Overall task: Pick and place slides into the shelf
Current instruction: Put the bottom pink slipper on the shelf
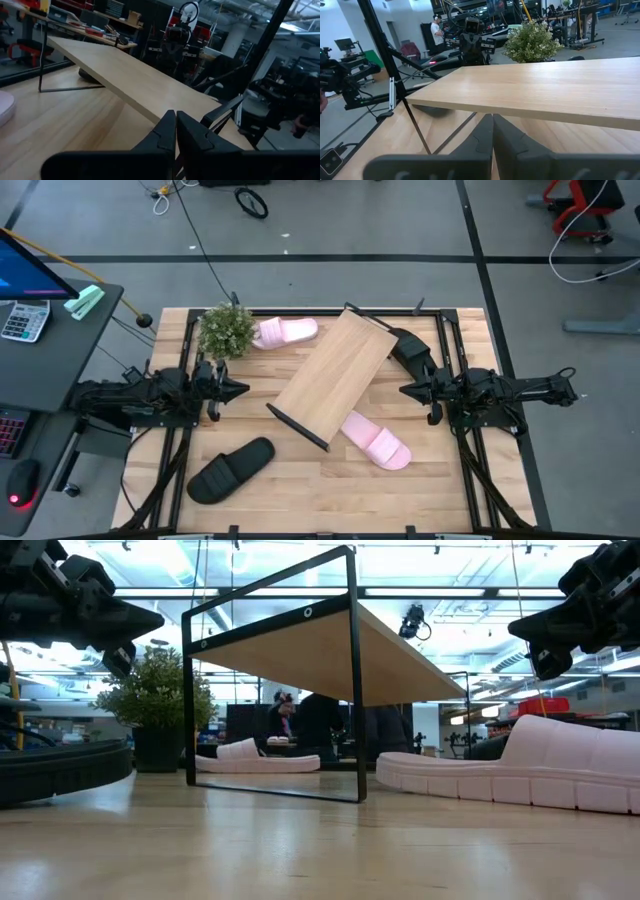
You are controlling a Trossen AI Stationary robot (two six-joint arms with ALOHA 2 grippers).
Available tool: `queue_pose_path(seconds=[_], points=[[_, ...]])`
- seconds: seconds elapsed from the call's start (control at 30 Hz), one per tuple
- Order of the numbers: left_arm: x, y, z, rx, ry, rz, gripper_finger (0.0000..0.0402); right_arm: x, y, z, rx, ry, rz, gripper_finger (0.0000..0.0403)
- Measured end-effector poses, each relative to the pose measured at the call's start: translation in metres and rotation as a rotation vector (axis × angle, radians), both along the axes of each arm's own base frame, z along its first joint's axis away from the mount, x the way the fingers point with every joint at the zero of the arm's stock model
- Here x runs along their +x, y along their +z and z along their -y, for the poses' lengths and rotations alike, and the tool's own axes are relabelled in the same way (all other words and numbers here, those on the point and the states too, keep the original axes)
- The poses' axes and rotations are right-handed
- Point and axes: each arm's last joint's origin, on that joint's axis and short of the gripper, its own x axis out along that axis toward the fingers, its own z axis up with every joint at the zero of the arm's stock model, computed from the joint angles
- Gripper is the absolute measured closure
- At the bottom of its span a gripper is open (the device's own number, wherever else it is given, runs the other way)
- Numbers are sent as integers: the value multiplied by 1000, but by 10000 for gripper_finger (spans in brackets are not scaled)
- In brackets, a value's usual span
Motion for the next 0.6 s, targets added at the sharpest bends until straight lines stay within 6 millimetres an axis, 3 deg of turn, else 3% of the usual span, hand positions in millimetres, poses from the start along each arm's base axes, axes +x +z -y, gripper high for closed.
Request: queue_pose_path(seconds=[0.13,0.27,0.6], points=[[0,0,0,-14,-1,1,381,0,1,0,22,-1,7,389],[0,0,0,-59,-4,5,374,0,2,0,186,-3,29,389],[0,0,0,-584,-33,46,378,0,5,1,769,-31,103,389]])
